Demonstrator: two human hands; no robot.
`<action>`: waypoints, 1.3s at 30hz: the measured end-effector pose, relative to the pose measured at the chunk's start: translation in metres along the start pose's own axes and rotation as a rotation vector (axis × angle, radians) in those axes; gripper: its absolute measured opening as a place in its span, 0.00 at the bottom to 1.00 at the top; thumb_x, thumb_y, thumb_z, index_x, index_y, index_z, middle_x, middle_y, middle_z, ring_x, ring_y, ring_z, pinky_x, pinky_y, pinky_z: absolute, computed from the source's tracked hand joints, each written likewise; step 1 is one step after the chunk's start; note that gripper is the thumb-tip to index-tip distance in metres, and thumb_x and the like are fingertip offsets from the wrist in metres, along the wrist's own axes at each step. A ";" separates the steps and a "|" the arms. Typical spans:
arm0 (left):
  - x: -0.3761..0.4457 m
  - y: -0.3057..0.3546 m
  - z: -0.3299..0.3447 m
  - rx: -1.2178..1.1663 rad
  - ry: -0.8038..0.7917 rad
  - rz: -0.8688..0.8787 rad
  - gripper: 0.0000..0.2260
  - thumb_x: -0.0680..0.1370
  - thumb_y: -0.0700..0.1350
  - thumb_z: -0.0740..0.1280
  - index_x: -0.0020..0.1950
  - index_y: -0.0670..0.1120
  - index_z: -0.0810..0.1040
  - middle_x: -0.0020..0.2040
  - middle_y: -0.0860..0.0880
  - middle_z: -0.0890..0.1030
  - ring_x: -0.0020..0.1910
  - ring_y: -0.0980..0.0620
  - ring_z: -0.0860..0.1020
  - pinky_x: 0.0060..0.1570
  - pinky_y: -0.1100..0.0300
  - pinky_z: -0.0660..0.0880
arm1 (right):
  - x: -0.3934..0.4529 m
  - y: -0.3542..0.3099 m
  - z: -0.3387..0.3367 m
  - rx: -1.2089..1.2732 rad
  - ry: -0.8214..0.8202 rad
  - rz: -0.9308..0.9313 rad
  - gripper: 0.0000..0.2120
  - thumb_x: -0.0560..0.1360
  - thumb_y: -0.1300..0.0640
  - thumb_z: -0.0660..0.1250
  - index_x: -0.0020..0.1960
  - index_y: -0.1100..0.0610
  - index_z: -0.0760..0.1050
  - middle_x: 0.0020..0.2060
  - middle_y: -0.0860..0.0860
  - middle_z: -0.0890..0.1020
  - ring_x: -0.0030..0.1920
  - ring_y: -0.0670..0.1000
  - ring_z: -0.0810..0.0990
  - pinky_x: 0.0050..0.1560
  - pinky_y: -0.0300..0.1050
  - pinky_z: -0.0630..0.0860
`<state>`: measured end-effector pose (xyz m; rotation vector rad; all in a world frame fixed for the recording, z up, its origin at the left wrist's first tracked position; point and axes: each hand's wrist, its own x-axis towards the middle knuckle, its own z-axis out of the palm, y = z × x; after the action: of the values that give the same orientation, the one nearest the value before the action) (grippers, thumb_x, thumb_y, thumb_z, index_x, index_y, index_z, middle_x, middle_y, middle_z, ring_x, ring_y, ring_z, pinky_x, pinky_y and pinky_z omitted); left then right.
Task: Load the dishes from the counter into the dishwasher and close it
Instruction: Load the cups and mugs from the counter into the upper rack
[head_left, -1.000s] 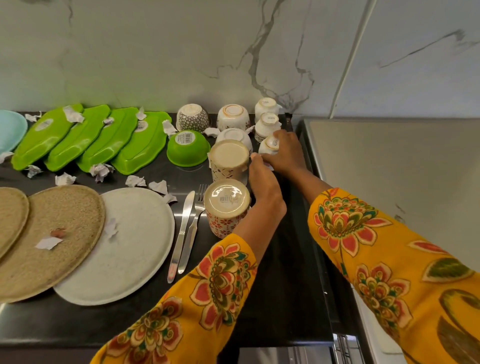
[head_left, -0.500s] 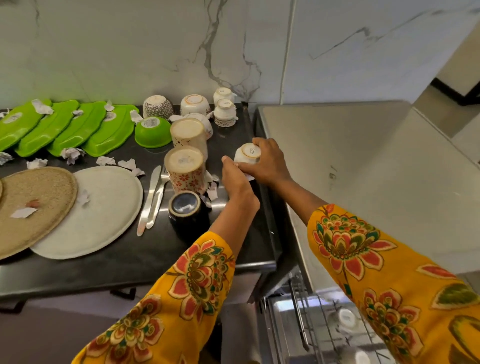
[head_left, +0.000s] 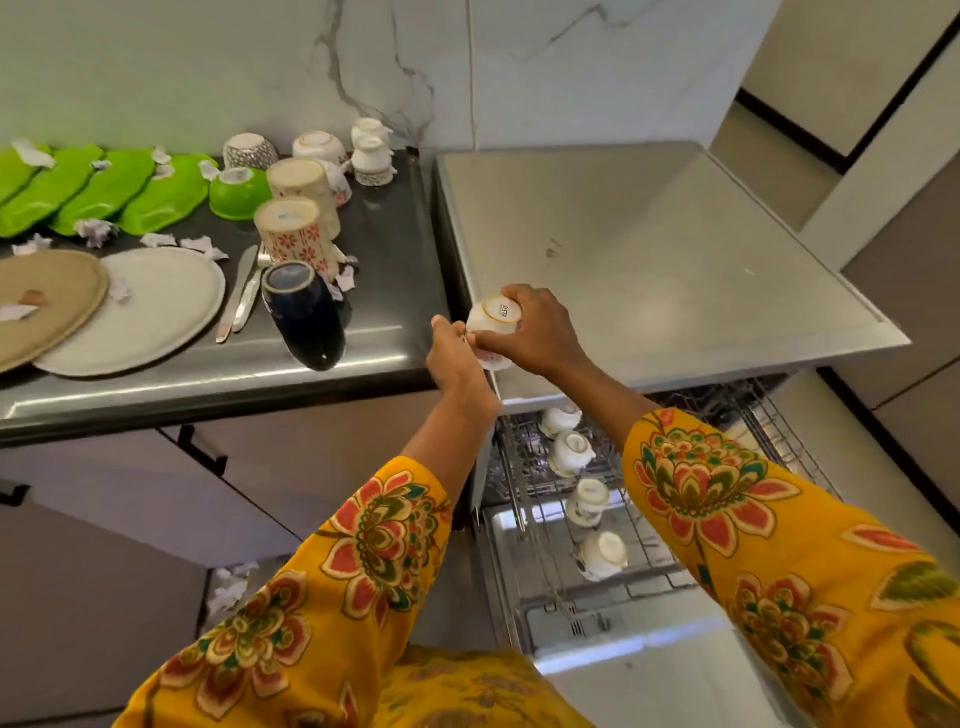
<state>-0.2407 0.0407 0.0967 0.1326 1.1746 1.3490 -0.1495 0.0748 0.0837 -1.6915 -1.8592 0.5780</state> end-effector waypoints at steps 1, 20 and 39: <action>-0.005 -0.008 -0.001 0.001 -0.011 0.001 0.13 0.82 0.52 0.55 0.49 0.45 0.74 0.42 0.47 0.78 0.41 0.53 0.77 0.36 0.62 0.71 | -0.010 0.005 -0.004 0.000 0.004 -0.003 0.33 0.66 0.47 0.76 0.65 0.59 0.70 0.58 0.56 0.76 0.58 0.54 0.74 0.50 0.36 0.64; -0.064 -0.149 0.000 0.310 -0.082 -0.065 0.14 0.81 0.46 0.58 0.36 0.46 0.71 0.33 0.50 0.72 0.32 0.55 0.69 0.28 0.66 0.67 | -0.140 0.122 -0.026 0.067 0.133 0.205 0.39 0.58 0.34 0.63 0.57 0.63 0.72 0.52 0.57 0.76 0.51 0.53 0.73 0.47 0.40 0.65; 0.023 -0.207 -0.002 0.456 0.007 -0.160 0.18 0.81 0.49 0.60 0.65 0.39 0.75 0.63 0.41 0.77 0.55 0.47 0.77 0.44 0.55 0.78 | -0.094 0.214 0.049 0.107 -0.036 0.277 0.34 0.65 0.48 0.77 0.65 0.62 0.69 0.59 0.60 0.75 0.59 0.59 0.75 0.54 0.46 0.72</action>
<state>-0.1075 -0.0046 -0.0574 0.3523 1.4527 0.9271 -0.0158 0.0080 -0.1024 -1.8896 -1.5974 0.8085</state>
